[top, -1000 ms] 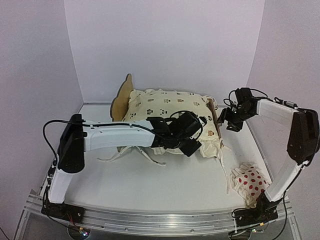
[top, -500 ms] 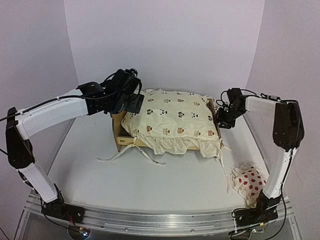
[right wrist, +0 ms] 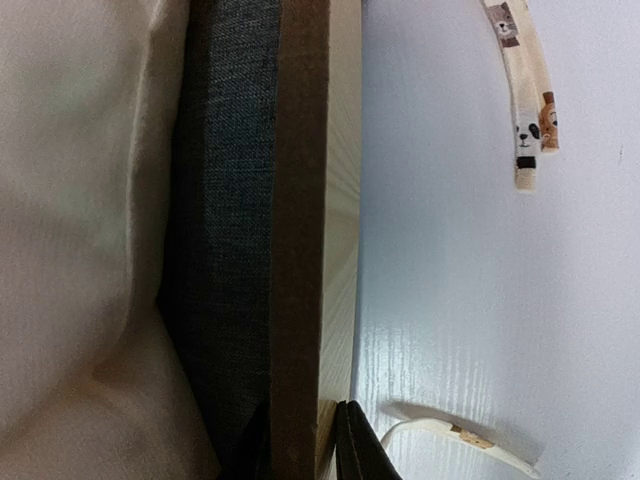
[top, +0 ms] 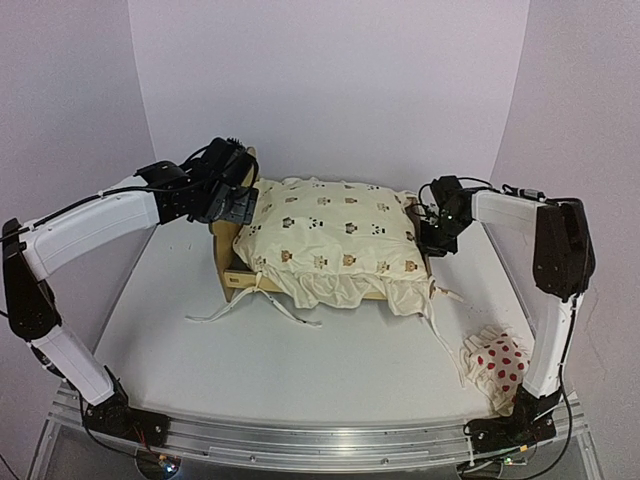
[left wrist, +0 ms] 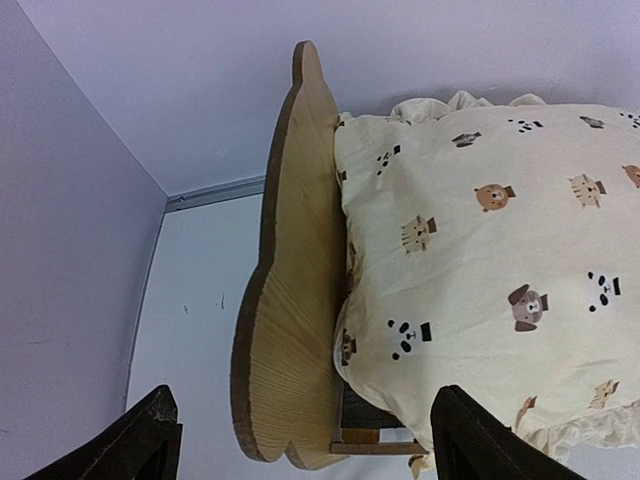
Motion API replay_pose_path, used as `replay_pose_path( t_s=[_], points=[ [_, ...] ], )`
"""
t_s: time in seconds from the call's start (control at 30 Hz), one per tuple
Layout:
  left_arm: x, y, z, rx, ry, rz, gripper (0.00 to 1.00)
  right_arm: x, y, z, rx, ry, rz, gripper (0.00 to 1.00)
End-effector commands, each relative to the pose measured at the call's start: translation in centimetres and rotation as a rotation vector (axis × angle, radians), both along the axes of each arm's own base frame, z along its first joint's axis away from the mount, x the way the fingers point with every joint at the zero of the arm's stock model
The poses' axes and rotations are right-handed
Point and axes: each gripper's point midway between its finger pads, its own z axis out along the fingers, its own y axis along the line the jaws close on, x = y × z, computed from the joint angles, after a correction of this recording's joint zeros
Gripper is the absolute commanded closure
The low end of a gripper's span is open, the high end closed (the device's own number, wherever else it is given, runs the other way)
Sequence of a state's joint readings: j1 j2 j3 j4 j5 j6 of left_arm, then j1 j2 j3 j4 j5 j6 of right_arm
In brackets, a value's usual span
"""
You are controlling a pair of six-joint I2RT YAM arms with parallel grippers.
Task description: Set up the pet bed
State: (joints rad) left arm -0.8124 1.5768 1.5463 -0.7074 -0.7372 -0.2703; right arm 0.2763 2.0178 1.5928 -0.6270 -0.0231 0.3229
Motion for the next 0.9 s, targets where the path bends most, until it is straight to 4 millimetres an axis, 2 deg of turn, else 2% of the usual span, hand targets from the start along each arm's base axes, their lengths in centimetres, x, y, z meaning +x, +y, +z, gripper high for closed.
replay_pose_path(
  t_s=[0.0, 0.1, 0.23, 0.53, 0.73, 0.87],
  points=[
    [-1.1, 0.6, 1.9, -0.075, -0.013, -0.002, 0.15, -2.7, 4.8, -1.2, -0.025, 0.048, 0.165, 0.97],
    [-1.6, 0.0, 2.0, -0.109, 0.012, -0.037, 0.18, -4.0, 6.4, -0.9, -0.045, 0.044, 0.202, 0.99],
    [-2.9, -2.2, 2.2, -0.129, 0.024, -0.135, 0.20, -6.1, 8.5, -0.7, -0.066, 0.038, 0.269, 1.00],
    [-7.3, -10.6, 2.1, -0.121, 0.055, -0.392, 0.22, -9.8, 11.9, 0.4, -0.104, 0.002, 0.369, 1.00],
    [-9.5, -15.8, 0.3, -0.153, 0.105, -0.593, 0.25, -11.4, 12.9, 0.6, -0.088, 0.008, 0.384, 0.99],
    [-11.8, -19.6, -1.7, -0.143, 0.144, -0.750, 0.26, -11.5, 12.6, 0.8, -0.088, 0.009, 0.352, 0.92]
  ],
)
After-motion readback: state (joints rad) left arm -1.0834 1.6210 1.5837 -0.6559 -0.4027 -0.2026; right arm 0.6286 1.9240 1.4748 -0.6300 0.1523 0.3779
